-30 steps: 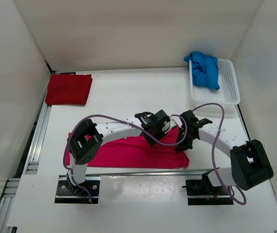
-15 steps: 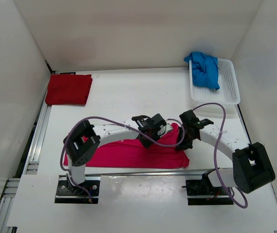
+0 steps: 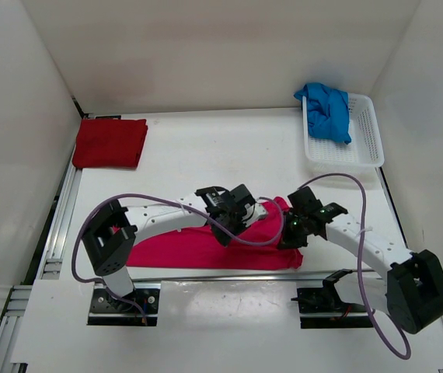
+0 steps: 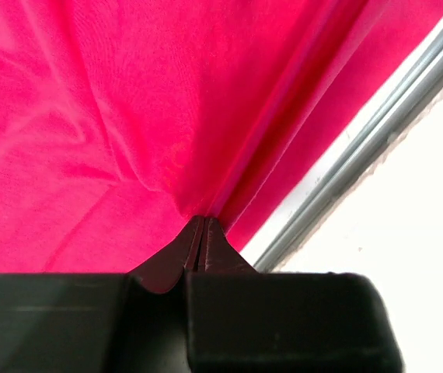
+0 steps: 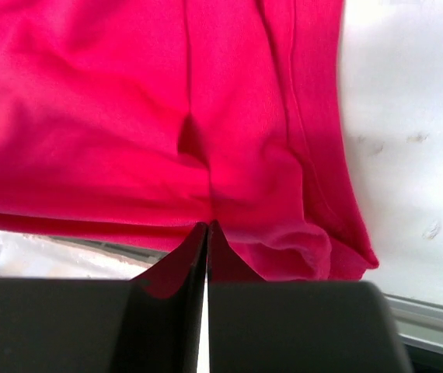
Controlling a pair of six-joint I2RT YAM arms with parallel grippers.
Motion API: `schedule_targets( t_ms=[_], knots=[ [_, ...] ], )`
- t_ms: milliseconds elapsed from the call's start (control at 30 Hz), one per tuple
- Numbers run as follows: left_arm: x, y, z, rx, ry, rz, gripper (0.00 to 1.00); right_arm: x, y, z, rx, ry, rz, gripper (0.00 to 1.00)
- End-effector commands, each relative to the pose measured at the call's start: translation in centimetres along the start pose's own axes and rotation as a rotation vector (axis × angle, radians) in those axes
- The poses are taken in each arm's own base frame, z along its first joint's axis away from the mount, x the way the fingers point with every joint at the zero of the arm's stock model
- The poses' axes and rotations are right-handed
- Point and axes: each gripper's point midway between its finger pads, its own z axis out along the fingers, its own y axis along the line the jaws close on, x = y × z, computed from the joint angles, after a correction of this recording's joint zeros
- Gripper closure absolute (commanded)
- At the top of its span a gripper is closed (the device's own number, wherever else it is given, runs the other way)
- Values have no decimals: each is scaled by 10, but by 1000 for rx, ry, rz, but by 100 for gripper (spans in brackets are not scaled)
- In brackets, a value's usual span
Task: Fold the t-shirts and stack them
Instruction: Fold the other side of the tshirt into a rectangle
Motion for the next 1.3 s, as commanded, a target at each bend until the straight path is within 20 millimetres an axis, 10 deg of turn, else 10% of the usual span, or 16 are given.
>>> schedule_targets(
  t_ms=[0,367,767,1000,1100,1267],
  knots=[
    [21,-7,-4,32,61,0,90,3,5,0,-37,-12,1,100],
    [47,-1,18,8,161,-7,87,34,-2,12,-38,86,-19,87],
    [55,-1,18,7,156,-6,59,30,8,-8,-123,6,-68,82],
    [24,2,-13,37,25,-35,47,-10,11,-21,-69,-158,-79,70],
    [7,32,-36,18,-49,-128,41,-47,16,-26,-26,-219,-45,65],
    [37,159,-55,-325,-85,-390,38,-108,21,-27,51,-251,-16,51]
  ],
)
